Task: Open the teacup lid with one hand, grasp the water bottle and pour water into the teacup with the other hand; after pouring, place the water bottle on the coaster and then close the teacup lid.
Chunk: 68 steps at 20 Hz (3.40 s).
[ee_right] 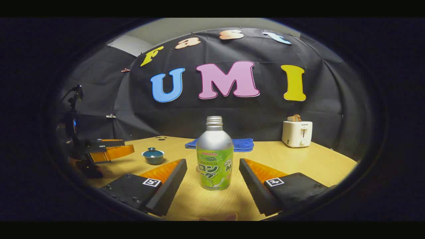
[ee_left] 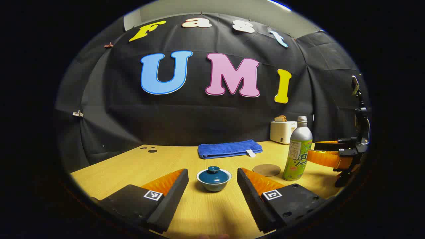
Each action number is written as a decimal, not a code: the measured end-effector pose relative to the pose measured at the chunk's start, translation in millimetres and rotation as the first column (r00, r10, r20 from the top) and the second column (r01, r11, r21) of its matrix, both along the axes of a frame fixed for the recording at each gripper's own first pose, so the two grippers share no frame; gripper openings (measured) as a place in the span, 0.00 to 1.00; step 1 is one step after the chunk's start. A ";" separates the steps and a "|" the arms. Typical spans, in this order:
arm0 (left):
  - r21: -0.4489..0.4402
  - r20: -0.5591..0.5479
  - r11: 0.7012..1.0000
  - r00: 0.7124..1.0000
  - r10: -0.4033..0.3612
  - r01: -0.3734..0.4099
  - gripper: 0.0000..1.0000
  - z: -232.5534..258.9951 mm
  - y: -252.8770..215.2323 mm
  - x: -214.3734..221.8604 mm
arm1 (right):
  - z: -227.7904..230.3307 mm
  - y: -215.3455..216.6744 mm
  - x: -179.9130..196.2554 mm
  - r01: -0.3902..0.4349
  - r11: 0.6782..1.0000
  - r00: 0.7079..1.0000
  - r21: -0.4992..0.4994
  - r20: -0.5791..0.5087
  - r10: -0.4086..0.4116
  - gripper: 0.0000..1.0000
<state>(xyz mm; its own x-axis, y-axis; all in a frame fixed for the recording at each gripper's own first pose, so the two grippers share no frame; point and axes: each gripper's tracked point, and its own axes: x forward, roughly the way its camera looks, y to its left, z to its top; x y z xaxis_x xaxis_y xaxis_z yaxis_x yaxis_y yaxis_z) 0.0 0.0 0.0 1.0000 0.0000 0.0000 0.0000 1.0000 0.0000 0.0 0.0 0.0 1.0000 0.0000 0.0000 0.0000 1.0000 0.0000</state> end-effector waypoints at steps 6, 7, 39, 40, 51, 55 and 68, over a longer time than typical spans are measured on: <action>0.000 0.001 1.000 1.000 0.001 -0.001 0.94 -0.6 0.1 2.2 | -0.5 -0.6 0.2 -0.001 1.000 1.000 -0.001 0.000 0.001 0.98; 0.000 0.002 1.000 1.000 0.001 -0.001 0.94 -0.1 0.2 2.6 | -0.6 -0.1 0.2 -0.001 1.000 1.000 -0.001 0.000 0.001 0.98; 0.126 -0.144 0.989 0.988 -0.062 0.080 0.72 -22.8 -2.9 91.4 | -0.8 1.9 -0.7 -0.020 1.000 1.000 -0.002 -0.004 0.020 0.98; 0.125 -0.152 0.989 0.986 -0.061 0.080 0.71 -24.6 -2.5 92.0 | -1.0 1.6 -0.5 -0.020 1.000 1.000 -0.002 -0.004 0.020 0.98; 0.145 -0.207 0.985 0.976 -0.065 0.096 0.40 -31.7 -5.8 97.3 | -0.9 1.4 -1.7 -0.021 1.000 1.000 -0.003 -0.005 0.021 0.98; 0.140 -0.200 0.986 0.978 -0.063 0.092 0.37 -30.9 -5.4 96.8 | -1.1 1.3 -1.5 -0.021 1.000 1.000 -0.003 -0.005 0.021 0.98; -0.026 0.015 1.000 1.000 -0.005 0.006 0.31 18.8 16.8 37.8 | -2.8 0.1 23.8 0.004 1.000 1.000 -0.004 -0.009 -0.004 0.98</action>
<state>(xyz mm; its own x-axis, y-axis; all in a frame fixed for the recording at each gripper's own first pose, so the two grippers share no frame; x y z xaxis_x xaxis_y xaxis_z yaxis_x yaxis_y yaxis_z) 37.8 16.8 18.8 0.9999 -0.0052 0.0153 0.0056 0.9997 -0.0255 23.8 0.1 -2.8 1.0000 -0.0037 -0.0090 0.0037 1.0000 -0.0040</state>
